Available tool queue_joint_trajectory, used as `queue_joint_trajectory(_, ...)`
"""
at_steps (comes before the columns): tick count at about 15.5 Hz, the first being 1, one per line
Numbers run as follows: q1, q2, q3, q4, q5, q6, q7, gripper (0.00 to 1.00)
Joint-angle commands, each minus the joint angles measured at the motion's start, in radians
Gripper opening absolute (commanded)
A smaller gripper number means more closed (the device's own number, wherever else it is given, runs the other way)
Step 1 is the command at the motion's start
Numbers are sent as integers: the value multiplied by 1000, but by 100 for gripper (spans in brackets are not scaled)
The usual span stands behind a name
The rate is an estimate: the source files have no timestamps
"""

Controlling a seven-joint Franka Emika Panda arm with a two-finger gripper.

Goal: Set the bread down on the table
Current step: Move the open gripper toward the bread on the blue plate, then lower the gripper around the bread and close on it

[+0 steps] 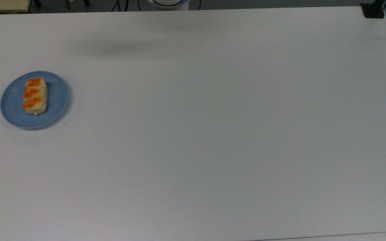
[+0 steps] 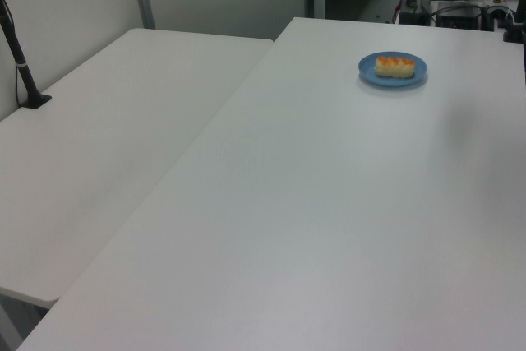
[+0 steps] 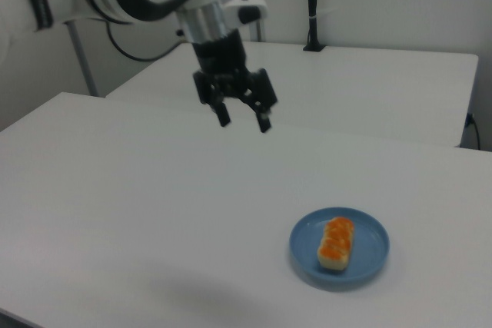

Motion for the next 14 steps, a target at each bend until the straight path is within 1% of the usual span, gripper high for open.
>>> queue_joint_trajectory(1,-71,88,1,-1,-46,85,-77,100)
queue_joint_trajectory(3,-102,131,3,-3,-90,87,-126,100)
queue_joint_trajectory(6,-129,189,3,-19,-93,94,-123,100)
queue_joint_trajectory(7,-142,208,3,-38,-92,134,-121,100)
queue_joint_trajectory(10,-163,272,1,-102,-81,324,-109,100)
queue_joint_trajectory(12,-178,341,1,-101,-20,407,-109,100)
queue_joint_trajectory(14,-181,384,1,-101,38,485,-109,100)
